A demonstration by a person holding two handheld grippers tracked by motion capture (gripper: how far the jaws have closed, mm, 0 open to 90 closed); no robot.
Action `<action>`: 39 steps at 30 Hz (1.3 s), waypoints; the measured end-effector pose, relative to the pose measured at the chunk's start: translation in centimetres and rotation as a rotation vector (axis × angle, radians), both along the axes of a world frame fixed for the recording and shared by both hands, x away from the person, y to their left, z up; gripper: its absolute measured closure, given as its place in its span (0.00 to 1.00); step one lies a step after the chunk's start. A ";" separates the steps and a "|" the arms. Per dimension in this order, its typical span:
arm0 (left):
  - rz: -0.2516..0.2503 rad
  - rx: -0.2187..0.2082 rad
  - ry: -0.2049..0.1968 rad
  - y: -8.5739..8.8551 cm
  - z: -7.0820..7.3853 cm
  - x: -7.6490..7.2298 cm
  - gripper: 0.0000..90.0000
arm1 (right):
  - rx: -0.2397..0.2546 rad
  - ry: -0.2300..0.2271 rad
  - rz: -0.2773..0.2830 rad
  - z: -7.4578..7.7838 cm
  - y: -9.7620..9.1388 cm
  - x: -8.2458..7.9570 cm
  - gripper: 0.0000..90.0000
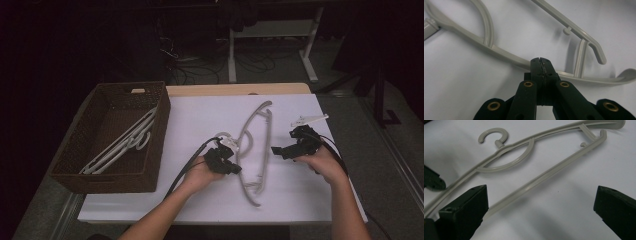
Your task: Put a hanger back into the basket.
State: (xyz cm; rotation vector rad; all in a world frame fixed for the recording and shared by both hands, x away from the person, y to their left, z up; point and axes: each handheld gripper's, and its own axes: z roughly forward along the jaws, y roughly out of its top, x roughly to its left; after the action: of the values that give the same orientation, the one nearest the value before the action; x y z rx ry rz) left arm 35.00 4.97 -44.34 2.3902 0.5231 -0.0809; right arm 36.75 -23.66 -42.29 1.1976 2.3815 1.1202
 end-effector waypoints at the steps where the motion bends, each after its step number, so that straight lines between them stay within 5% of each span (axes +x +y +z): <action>1: -0.004 -0.002 -0.002 -0.2 0.0 -0.1 1.00 | 0.000 -0.001 -0.013 0.0 0.0 0.0 0.00; 7: -0.002 -0.025 -0.018 1.3 0.3 0.0 0.94 | -0.003 0.012 -0.041 0.2 0.4 0.0 0.00; 11: 0.017 -0.041 -0.060 4.0 1.0 0.2 0.77 | -0.040 0.036 -0.061 0.1 1.2 0.2 0.00; 16: 0.056 -0.069 -0.056 7.1 1.4 0.4 0.53 | -0.064 0.064 -0.105 0.0 2.2 0.4 0.05; 18: 0.074 -0.095 -0.061 8.8 1.5 0.2 0.48 | -0.093 0.082 -0.171 -0.2 2.9 0.8 0.12; 28: 0.091 -0.100 -0.065 9.7 0.9 0.3 0.37 | -0.180 0.151 -0.262 -1.7 5.9 2.3 0.36; 35: 0.088 -0.095 -0.062 9.8 0.7 0.4 0.35 | -0.205 0.214 -0.287 -2.5 6.7 2.7 0.50; 39: 0.092 -0.096 -0.065 9.8 0.8 0.4 0.35 | -0.212 0.214 -0.302 -2.3 6.7 2.6 0.62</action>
State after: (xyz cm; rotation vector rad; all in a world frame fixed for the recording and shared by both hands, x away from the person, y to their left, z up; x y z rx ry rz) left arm 35.38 14.80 -43.54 2.2638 0.5840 0.0122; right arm 39.35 -16.92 -44.62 1.5976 2.2896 0.6587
